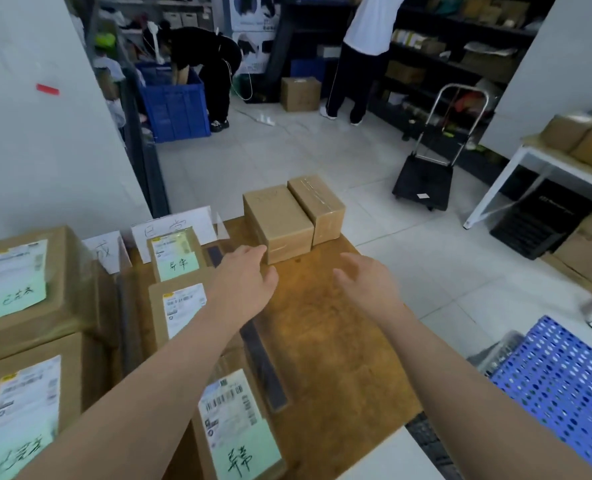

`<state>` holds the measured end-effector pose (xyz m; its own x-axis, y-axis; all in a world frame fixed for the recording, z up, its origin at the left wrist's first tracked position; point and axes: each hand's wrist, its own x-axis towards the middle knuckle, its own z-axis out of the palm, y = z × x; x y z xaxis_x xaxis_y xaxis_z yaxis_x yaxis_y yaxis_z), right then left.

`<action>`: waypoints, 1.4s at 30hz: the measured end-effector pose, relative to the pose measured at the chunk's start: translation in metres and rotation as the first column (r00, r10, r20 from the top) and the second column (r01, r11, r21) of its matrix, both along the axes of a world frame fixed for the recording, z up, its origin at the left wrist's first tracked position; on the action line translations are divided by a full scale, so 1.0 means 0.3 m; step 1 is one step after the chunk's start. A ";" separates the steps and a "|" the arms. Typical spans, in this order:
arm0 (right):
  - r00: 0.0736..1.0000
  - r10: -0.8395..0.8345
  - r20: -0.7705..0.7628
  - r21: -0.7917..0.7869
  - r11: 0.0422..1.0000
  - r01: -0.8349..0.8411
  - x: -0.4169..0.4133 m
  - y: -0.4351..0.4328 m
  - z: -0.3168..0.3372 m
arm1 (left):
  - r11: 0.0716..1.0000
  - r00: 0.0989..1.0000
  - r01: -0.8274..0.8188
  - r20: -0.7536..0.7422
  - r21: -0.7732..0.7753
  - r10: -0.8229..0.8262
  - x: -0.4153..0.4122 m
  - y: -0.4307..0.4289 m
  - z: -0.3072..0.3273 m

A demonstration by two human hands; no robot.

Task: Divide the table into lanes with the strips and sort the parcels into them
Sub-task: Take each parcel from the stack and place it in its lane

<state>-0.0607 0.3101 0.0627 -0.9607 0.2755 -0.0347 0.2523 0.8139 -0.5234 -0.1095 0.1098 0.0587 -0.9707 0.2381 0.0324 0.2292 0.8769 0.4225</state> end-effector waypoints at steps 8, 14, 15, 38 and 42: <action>0.998 -0.037 0.057 -0.114 0.993 0.043 -0.294 0.098 -0.069 | 0.995 0.990 -0.067 0.129 0.076 0.056 -0.252 0.134 -0.048; 0.992 0.029 0.122 -0.191 0.981 -0.005 -0.505 0.165 -0.171 | 0.971 0.965 -0.188 0.212 0.145 0.155 -0.421 0.223 -0.179; 0.990 0.044 0.135 -0.213 0.977 -0.014 -0.535 0.170 -0.187 | 0.962 0.954 -0.220 0.239 0.163 0.178 -0.447 0.239 -0.197; 0.981 0.011 0.194 -0.497 0.863 0.089 -0.693 0.226 -0.354 | 0.972 0.957 -0.133 0.231 -0.196 0.178 -0.547 0.343 -0.325; 0.978 0.010 0.209 -0.510 0.854 0.100 -0.689 0.246 -0.359 | 0.970 0.967 -0.076 0.221 -0.229 0.128 -0.523 0.320 -0.343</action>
<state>-0.2674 0.3839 -0.0449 -0.9054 0.2075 -0.3703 0.4244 0.4256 -0.7992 -0.2663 0.2059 -0.0441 -0.9645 0.1137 -0.2382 0.0522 0.9668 0.2503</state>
